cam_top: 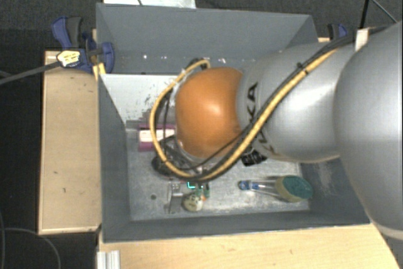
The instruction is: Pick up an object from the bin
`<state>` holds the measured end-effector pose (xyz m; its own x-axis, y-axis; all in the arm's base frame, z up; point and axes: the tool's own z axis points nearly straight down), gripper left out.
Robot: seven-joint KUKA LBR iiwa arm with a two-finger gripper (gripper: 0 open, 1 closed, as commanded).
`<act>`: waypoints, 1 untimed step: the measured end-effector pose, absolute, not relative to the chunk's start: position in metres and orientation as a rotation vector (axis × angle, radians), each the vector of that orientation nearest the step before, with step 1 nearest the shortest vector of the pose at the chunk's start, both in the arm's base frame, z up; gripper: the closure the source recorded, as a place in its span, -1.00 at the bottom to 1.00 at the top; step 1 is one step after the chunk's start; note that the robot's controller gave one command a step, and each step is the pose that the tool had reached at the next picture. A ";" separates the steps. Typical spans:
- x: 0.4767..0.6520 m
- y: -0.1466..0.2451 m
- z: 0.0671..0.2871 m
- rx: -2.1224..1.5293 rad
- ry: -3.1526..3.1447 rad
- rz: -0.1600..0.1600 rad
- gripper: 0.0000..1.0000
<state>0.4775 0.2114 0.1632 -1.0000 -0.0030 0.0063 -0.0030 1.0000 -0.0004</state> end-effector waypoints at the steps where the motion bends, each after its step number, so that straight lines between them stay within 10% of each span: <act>1: 0.530 0.145 0.072 0.080 -3.158 -0.014 -1.00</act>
Offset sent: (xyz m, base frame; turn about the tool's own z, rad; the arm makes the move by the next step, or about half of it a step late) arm 0.0469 -0.0679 -0.0932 -0.0504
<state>0.5300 0.1446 0.0720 -0.9986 -0.0504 -0.0175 -0.0505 0.9987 0.0084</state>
